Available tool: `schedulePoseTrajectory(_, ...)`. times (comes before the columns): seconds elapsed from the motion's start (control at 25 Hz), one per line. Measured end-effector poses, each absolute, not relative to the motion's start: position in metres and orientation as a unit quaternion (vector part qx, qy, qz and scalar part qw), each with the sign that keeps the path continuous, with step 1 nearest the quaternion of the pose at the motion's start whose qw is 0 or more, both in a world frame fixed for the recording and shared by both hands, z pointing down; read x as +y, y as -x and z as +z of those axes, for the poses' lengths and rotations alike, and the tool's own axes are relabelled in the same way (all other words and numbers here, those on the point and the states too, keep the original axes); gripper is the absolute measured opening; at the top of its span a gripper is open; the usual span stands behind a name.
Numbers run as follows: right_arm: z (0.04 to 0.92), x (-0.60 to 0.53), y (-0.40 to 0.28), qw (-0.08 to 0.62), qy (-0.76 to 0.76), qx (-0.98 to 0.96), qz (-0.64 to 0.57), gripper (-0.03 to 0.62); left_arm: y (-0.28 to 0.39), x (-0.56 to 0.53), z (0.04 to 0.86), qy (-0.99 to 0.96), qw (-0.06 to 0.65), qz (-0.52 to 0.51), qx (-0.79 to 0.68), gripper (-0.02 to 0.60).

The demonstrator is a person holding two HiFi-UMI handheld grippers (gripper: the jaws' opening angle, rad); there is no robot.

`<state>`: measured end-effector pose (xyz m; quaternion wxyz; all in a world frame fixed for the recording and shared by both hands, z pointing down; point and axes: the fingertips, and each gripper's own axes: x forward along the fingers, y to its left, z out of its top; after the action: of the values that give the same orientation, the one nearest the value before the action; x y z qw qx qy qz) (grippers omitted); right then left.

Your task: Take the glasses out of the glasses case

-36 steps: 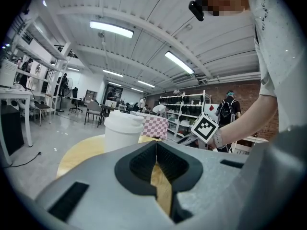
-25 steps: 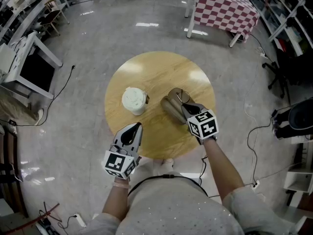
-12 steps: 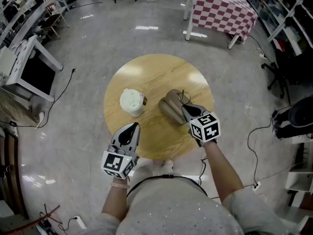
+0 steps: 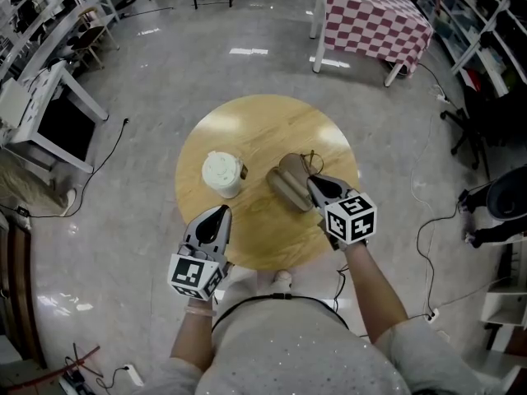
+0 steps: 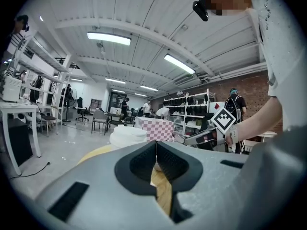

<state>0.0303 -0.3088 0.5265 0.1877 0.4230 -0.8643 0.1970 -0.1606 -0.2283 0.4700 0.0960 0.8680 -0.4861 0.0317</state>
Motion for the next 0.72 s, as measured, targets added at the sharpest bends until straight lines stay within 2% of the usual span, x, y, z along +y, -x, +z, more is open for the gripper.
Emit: schedulePoseTrajectory(0.72, 0.500, -0.297, -0.030, 0.132, -0.417, -0.880, 0.185, 0.023, 0.176, -0.225, 0.459, -0.853, 0.084, 0.028, -0.515, 0.006)
